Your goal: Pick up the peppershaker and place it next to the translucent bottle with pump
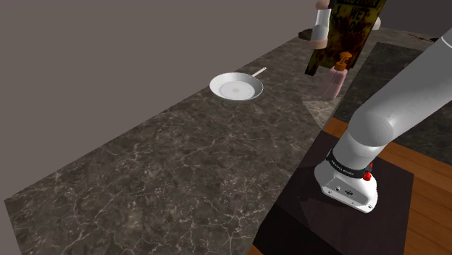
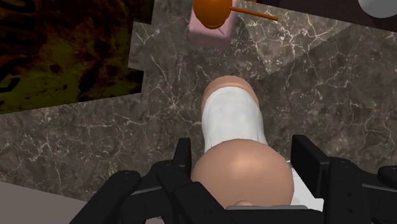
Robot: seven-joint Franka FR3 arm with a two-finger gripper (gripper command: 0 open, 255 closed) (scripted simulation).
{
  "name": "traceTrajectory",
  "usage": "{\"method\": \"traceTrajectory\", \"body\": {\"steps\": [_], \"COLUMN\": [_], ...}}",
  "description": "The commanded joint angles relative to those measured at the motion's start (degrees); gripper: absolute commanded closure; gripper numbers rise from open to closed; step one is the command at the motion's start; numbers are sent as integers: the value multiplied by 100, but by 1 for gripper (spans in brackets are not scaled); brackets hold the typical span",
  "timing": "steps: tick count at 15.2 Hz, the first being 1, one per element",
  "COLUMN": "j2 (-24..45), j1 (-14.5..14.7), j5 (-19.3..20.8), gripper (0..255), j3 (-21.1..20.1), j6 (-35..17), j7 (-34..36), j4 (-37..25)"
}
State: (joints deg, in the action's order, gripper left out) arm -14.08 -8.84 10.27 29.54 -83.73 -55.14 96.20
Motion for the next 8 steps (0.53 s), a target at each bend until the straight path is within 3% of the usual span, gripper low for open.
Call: {"method": "traceTrajectory", "body": {"steps": [1, 8], "j2": [-65, -240], "j1": [-7, -35], "j5": [27, 107], "gripper": [255, 255], "j3": [-6, -9], "j6": [-182, -722], "j7": [36, 133], "j4": [240, 944]}}
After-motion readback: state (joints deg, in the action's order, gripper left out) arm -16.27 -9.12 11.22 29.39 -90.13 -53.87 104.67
